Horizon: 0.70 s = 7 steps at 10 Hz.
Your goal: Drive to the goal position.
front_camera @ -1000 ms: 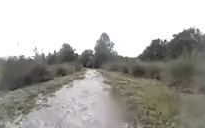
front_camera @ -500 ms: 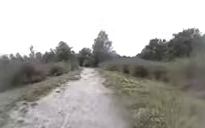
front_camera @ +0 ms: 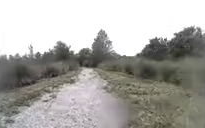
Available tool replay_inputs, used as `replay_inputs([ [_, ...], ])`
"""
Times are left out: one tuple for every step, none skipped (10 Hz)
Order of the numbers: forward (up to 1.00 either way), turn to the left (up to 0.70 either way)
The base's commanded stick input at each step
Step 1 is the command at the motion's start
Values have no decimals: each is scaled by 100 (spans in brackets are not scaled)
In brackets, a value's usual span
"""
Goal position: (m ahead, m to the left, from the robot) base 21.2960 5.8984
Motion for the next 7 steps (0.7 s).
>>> replay_inputs([
  [85, 0],
  [85, 0],
  [85, 0],
  [85, 0],
  [85, 0],
  [85, 0],
  [85, 0],
])
